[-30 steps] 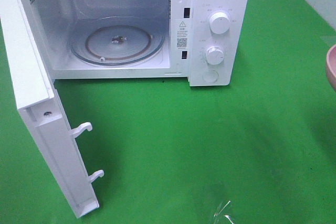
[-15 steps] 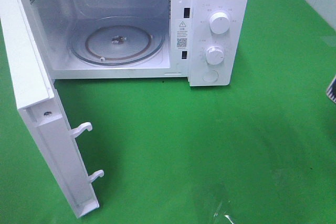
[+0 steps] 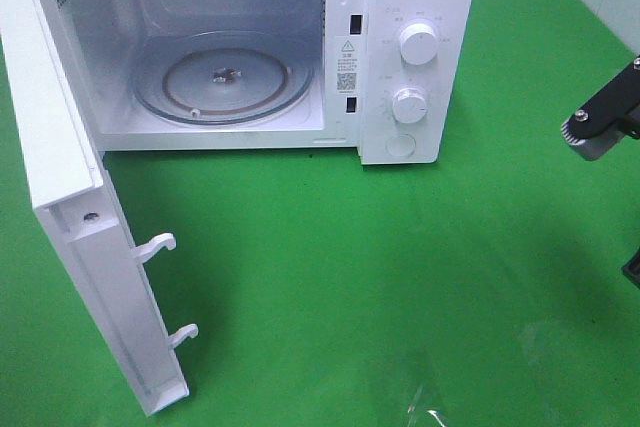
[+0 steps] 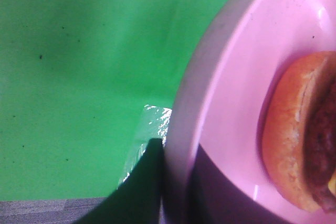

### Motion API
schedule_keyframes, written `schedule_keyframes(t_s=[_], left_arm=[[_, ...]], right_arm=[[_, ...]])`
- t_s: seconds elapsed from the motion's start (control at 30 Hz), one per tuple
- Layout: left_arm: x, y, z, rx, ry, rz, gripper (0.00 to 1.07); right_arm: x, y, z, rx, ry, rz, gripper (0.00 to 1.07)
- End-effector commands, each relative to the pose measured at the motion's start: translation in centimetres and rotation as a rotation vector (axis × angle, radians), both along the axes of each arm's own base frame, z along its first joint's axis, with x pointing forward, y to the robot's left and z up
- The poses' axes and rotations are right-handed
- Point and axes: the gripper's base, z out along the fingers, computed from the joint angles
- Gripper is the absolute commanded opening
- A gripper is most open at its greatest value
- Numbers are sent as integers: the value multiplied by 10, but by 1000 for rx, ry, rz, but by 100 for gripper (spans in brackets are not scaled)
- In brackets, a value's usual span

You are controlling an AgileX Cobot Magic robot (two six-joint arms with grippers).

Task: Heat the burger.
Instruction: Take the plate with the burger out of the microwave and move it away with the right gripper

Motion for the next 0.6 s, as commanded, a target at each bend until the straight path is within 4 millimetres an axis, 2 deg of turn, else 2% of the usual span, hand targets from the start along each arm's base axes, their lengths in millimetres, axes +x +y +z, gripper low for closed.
schedule_keyframes(t_s=[0.03,0.23,0.5,0.6], left_arm=[[-3,0,-1,-5,-20,5,103],[-3,0,-1,-5,-20,5,103],[-3,0,-1,-5,-20,5,103],[-3,0,-1,-5,-20,5,103]], right_arm=[[5,-4,6,-67,-46,-16,0],[5,-4,4,6,-131,-150,0],[6,-3,3,18,-132,-153,0],[9,0,-5,-5,-106,-158,0]])
